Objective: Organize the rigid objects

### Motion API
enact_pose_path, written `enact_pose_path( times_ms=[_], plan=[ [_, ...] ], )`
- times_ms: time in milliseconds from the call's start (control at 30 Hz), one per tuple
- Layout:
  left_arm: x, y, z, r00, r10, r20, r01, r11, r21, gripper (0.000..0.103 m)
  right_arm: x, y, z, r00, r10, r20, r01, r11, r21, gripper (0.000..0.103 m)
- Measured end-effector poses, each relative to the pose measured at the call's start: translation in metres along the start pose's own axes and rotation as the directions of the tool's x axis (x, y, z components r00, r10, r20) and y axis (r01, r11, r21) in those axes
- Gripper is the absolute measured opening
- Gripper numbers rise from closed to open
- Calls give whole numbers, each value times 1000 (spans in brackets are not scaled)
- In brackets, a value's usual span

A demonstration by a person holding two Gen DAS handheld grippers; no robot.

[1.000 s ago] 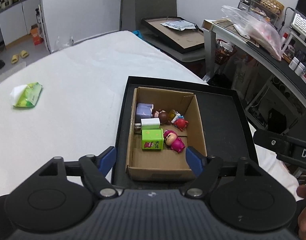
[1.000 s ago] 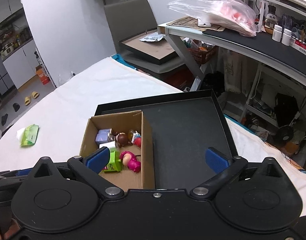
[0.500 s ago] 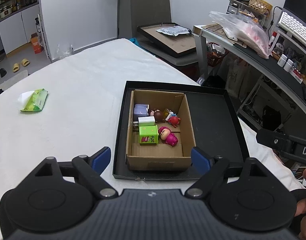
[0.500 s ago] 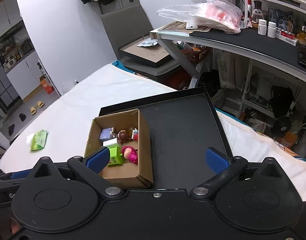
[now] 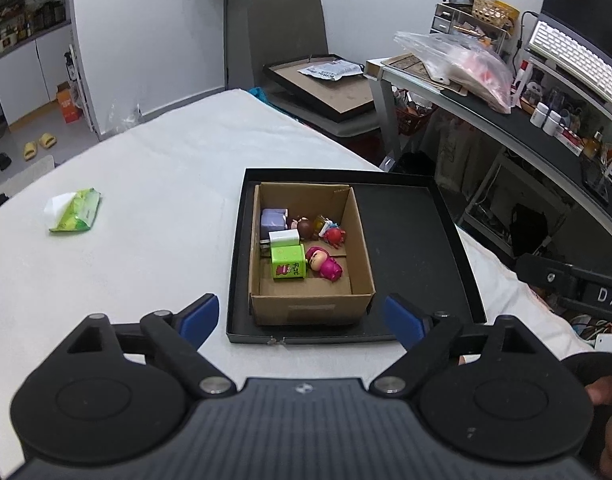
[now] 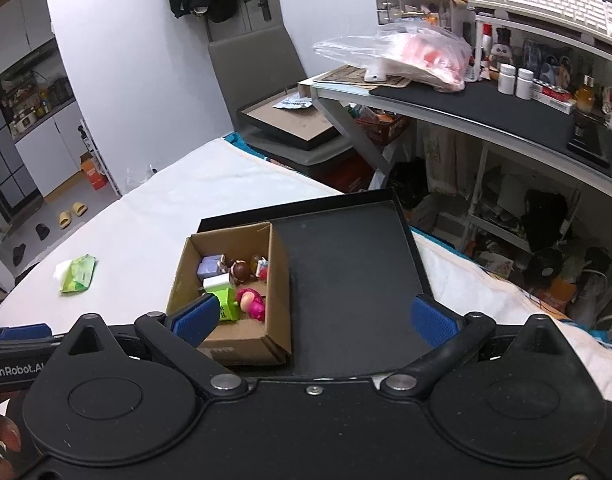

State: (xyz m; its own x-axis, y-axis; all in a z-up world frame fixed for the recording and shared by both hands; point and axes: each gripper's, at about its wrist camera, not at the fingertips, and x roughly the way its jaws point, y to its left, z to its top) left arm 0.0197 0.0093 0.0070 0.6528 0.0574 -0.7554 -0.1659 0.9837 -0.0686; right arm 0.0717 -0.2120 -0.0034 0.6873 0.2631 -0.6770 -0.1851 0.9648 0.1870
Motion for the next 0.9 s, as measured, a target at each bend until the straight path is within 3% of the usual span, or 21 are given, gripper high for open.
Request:
enact_pose_path(
  times_ms=[367,767,900],
  plan=[
    [-34,-9,-20,1000,3,16,-3,1000,6,90,-37,-1,-6,999,-19,27,21,999,-48,103],
    [-53,0,-35,1000,11,13,-11,1000,-30,91,-62,19,-17,997,63,36,-59,993,-102,103],
    [-56,3,-35,1000,7,21,-6,999,-39,91,-65,25,-18,998,46,43,-41,992,-119,103]
  ],
)
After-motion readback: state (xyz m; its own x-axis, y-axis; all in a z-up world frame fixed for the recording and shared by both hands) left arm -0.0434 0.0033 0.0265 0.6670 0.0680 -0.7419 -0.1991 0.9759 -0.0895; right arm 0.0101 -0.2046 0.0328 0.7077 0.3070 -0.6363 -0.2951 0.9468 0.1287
